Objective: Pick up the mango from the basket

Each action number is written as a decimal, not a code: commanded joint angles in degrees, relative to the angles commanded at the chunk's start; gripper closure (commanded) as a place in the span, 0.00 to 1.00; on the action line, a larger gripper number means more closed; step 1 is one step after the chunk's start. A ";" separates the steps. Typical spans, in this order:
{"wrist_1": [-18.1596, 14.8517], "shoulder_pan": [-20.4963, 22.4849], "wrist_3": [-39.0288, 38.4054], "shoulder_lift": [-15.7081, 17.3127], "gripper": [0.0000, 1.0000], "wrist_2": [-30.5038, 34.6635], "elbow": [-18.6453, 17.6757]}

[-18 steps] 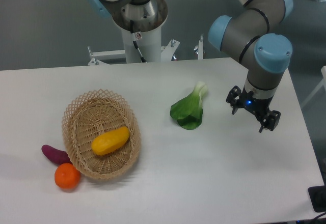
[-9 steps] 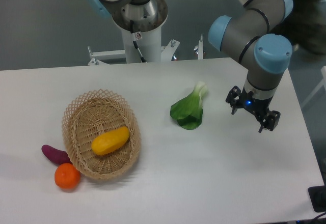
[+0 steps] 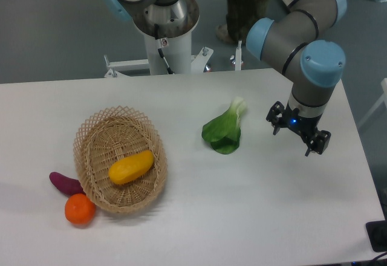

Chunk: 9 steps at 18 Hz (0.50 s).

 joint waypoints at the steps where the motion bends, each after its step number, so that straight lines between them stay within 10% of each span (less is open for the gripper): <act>1: -0.09 -0.09 -0.36 0.00 0.00 0.00 0.00; 9: 0.00 -3.95 -8.36 -0.53 0.00 -1.05 -0.53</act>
